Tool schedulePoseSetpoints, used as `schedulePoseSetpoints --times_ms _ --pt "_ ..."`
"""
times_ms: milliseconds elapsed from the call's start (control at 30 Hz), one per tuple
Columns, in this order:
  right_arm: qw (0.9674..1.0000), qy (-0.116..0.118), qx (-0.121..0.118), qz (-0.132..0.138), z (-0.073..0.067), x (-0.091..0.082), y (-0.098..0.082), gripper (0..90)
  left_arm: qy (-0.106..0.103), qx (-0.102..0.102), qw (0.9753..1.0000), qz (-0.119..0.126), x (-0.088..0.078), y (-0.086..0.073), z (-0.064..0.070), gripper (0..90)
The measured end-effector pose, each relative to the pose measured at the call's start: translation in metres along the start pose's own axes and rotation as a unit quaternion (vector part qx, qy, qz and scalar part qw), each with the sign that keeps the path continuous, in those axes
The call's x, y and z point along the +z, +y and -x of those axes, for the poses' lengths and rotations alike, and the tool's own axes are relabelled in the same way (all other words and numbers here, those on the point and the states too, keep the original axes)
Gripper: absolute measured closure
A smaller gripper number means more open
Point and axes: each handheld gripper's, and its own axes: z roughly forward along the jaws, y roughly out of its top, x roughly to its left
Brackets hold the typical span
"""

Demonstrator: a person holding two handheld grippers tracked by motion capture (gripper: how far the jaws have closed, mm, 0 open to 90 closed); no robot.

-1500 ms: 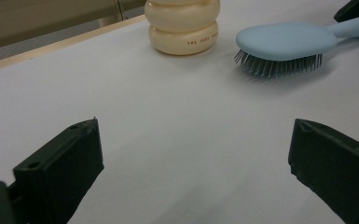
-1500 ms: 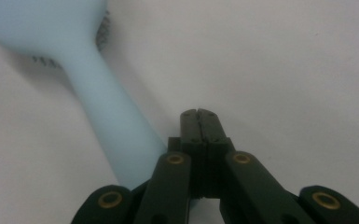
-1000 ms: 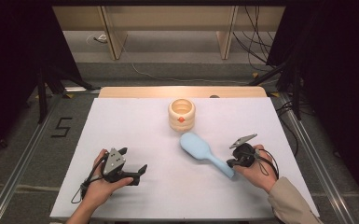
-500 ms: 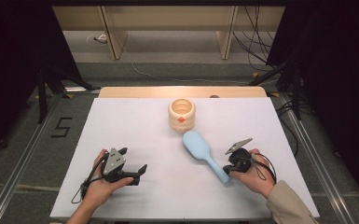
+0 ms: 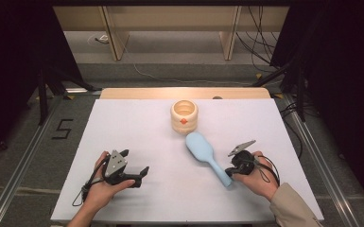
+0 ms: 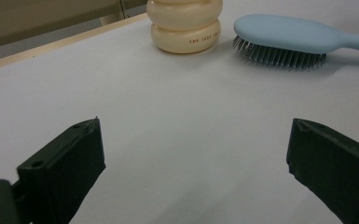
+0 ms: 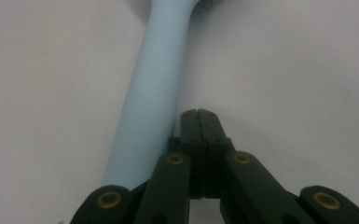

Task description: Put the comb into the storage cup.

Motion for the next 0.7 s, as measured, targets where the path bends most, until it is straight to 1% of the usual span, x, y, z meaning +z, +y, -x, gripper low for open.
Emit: schedulePoseSetpoints --times_ms 167,233,300,433,567,600,700 --pt "1.0 -0.001 0.002 0.0 0.0007 -0.0003 0.0001 89.9 0.0 0.0 1.0 0.0 -0.0002 0.0 -0.0002 3.8" --pt "1.0 -0.001 0.006 0.001 0.0006 0.0001 0.0 87.2 0.0 0.0 1.0 0.0 -0.0002 0.0 -0.0002 3.8" --pt "1.0 -0.002 -0.001 0.005 0.0022 -0.0002 -0.0002 85.6 0.0 0.0 1.0 0.001 -0.0002 0.0 -0.0002 3.8" --pt "0.9999 -0.004 0.006 0.015 0.0038 -0.0035 0.0003 80.8 0.0 -0.001 1.0 0.001 -0.0002 0.0 -0.0002 3.8" --pt "0.9994 -0.01 0.012 0.03 0.0057 -0.0058 0.0005 73.3 0.0 0.0 1.0 0.001 -0.0003 0.0001 -0.0002 3.8" --pt "0.9991 -0.01 0.019 0.036 0.0056 -0.0066 0.0008 70.5 0.001 -0.001 1.0 0.001 -0.0003 0.0001 -0.0002 3.8" --pt "0.9974 -0.016 0.026 0.065 0.0076 -0.0095 0.0019 59.3 0.001 -0.001 1.0 0.001 -0.0003 0.0 -0.0004 3.8"
